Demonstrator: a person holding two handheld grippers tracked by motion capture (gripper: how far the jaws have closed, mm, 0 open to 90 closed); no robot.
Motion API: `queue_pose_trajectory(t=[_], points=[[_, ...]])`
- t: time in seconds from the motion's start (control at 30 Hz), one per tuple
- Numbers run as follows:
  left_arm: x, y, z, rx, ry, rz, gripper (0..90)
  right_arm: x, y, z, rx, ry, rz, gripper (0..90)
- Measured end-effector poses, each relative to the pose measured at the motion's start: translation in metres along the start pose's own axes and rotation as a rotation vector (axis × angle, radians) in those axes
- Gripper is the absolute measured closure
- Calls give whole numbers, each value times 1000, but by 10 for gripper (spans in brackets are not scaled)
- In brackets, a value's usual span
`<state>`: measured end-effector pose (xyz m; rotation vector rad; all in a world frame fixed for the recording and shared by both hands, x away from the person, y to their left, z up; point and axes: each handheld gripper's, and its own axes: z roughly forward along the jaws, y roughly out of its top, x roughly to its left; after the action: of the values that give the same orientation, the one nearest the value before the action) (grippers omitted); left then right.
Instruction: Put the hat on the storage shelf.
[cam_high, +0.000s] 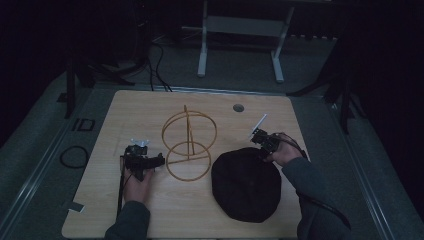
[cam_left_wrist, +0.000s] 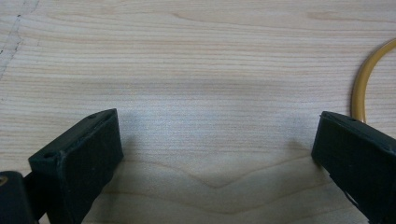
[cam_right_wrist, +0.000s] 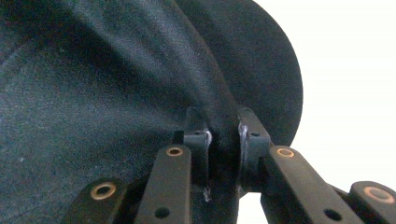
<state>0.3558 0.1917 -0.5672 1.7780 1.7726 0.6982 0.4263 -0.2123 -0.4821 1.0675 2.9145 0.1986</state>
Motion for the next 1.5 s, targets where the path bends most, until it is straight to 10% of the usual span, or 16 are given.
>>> queue_pose_trajectory(t=[0.73,1.5], points=[[0,0,0,0,0,0,13,-14,-11,-7,34,124,69,782],[0,0,0,2,0,2,13,-42,-20,-53,-33,197,154,781]])
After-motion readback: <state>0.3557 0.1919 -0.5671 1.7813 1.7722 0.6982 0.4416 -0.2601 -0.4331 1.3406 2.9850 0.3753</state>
